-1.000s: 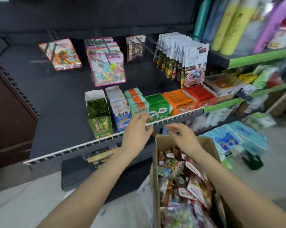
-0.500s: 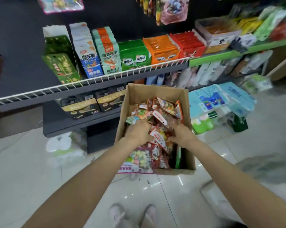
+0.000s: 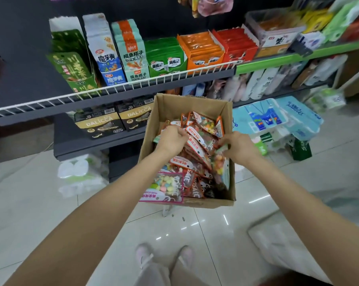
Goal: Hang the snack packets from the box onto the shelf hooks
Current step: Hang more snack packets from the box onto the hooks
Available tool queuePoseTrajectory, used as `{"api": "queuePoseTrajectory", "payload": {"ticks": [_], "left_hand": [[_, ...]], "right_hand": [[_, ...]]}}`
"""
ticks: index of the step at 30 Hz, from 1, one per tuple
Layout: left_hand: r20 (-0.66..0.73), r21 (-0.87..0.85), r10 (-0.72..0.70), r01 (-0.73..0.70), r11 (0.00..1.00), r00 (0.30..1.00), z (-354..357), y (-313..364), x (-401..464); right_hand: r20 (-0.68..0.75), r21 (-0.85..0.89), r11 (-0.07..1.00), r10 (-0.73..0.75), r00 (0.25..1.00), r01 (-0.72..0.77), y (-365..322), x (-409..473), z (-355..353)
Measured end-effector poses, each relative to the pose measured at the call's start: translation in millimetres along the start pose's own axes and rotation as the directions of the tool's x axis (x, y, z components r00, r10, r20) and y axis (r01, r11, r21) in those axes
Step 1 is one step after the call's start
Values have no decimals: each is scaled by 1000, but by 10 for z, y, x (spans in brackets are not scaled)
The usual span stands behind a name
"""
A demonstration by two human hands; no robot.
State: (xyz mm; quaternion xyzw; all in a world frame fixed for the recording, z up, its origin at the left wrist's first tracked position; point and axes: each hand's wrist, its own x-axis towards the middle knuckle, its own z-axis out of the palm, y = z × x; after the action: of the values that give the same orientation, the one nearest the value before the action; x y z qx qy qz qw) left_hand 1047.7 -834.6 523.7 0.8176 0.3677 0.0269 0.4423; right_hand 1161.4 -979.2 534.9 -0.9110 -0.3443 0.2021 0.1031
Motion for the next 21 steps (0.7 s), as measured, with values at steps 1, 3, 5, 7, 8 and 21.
{"api": "queuePoseTrajectory", "payload": {"ticks": [1,3,5,7,8,21], "left_hand": [[-65,-1,29,-29,1000,997,-85,52,-13],[-170,25,97,-95,995,981,-263,164,-30],[-203,104,193,-175,979,960,-451,295,-57],[-216,203,286,-244,948,933,-636,407,-97],[-224,232,321,-269,935,920,-732,454,-132],[-282,244,468,-409,879,837,-2074,433,-273]], "right_hand": [[-34,27,999,-17,999,18,-34,-14,-109],[-113,82,994,-59,992,68,-109,-27,-307],[-201,138,983,-96,975,125,-226,-49,-490],[-282,205,959,-135,950,198,-367,-52,-655],[-303,225,945,-163,939,236,-447,-54,-725],[-502,423,690,-362,786,587,-1985,119,-1123]]}}
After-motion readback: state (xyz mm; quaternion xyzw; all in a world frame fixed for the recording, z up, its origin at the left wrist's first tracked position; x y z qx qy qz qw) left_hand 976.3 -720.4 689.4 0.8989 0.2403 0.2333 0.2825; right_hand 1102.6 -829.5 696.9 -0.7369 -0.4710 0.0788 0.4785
